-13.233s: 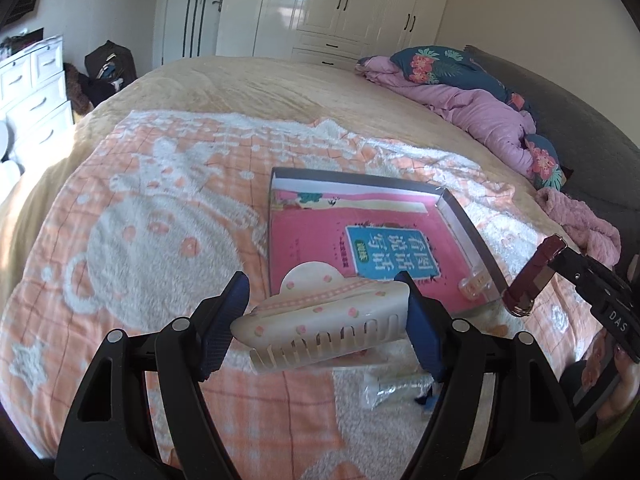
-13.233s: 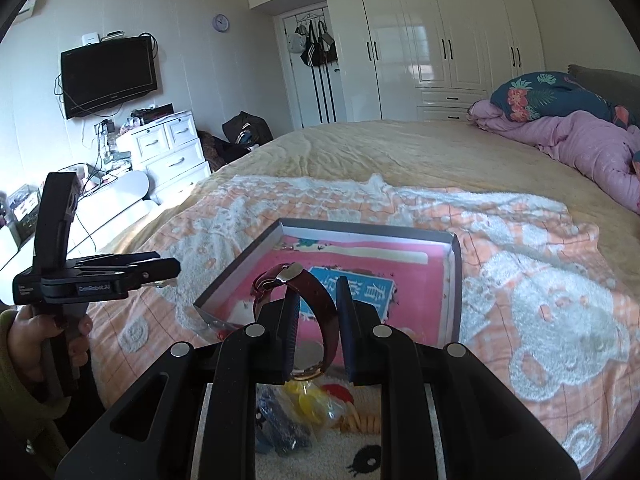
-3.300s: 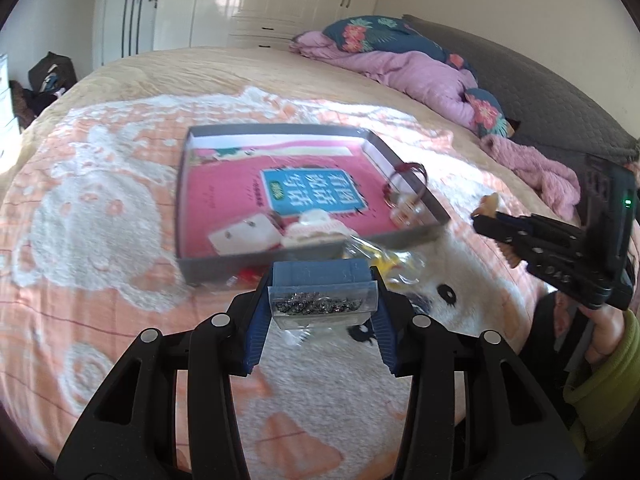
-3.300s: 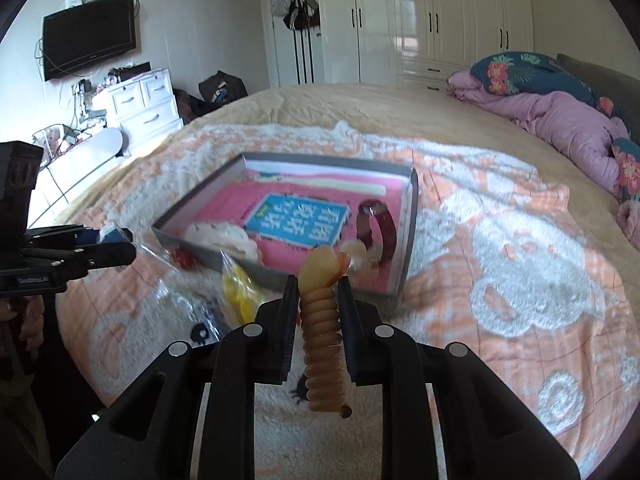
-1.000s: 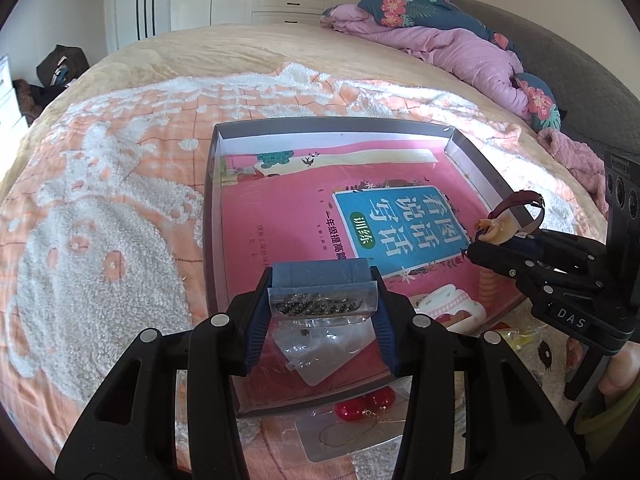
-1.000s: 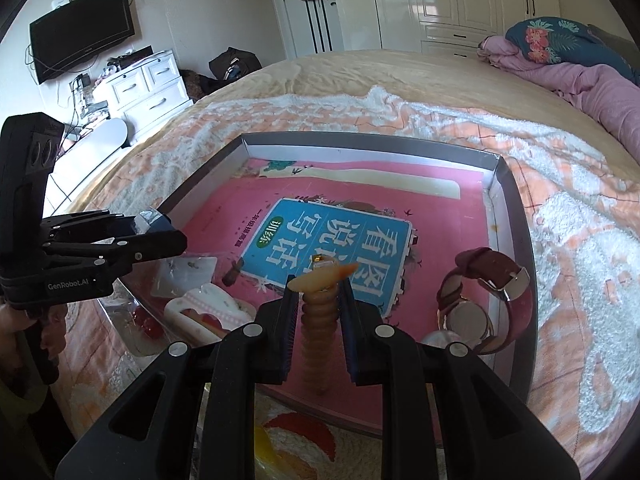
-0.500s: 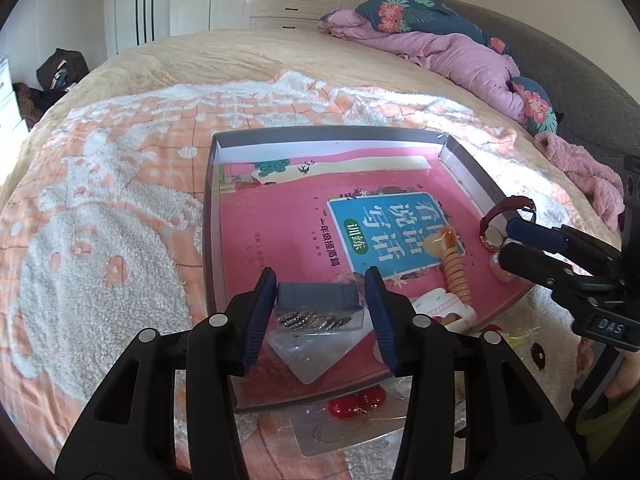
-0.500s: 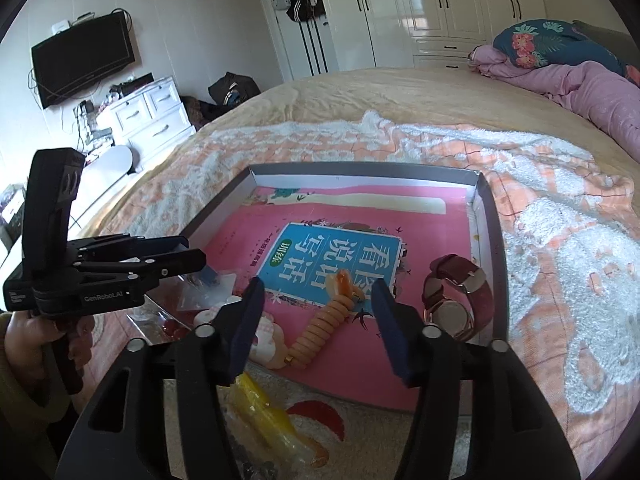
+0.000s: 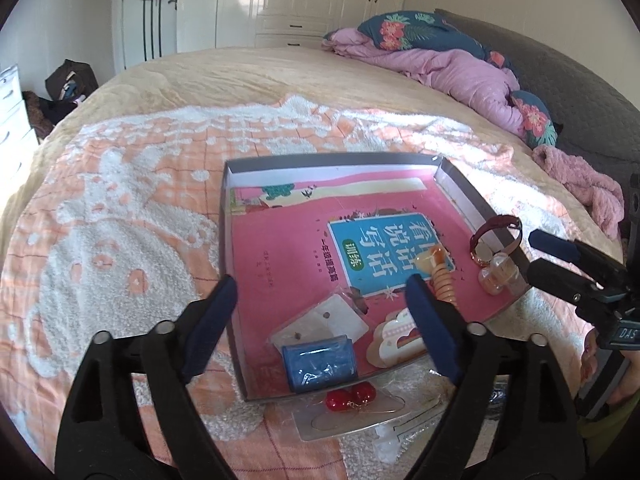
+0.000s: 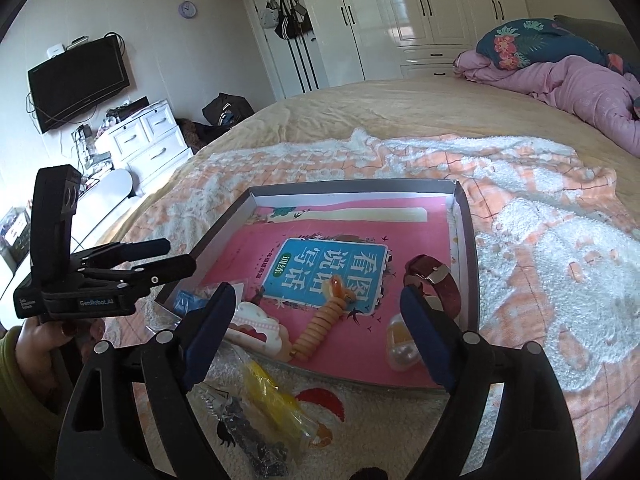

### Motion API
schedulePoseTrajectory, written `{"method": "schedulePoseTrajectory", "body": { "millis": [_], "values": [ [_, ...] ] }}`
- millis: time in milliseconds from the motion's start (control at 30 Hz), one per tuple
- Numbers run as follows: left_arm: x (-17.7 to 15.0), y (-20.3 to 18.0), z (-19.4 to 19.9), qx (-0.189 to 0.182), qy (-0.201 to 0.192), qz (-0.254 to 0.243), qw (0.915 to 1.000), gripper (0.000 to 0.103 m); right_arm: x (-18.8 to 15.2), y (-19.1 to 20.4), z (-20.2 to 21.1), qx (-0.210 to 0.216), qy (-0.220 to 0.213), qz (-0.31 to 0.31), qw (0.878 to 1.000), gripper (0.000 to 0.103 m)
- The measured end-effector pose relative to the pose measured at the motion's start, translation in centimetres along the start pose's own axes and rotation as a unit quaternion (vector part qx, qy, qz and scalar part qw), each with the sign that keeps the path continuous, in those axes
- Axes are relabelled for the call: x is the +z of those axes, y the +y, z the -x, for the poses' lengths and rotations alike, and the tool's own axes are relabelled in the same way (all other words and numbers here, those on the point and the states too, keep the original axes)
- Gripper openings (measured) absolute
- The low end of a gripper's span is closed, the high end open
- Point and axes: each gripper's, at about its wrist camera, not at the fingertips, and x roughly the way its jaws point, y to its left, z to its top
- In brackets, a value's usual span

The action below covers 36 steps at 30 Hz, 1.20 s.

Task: Organize jewelry
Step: 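Withdraw both open tools from the tray toward the loose items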

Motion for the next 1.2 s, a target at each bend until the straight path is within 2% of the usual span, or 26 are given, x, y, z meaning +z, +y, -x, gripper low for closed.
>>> {"method": "schedulePoseTrajectory", "body": {
  "millis": [100, 433, 1200],
  "values": [
    [0.1, 0.1, 0.7, 0.005, -0.009, 0.005, 0.9999, 0.094, -0.1, 0.1, 0.3, -0.002, -0.002, 0.000, 1.000, 0.089],
    [0.1, 0.3, 3.0, 0.033, -0.026, 0.010, 0.9991, 0.094, 0.2, 0.6, 2.0, -0.009, -0.022, 0.001, 1.000, 0.094],
    [-0.5, -0.2, 9.3, 0.041, -0.079, 0.024, 0.9957, 0.094, 0.5, 2.8, 7.3, -0.007, -0.060, 0.022, 0.998, 0.094]
  ]
}}
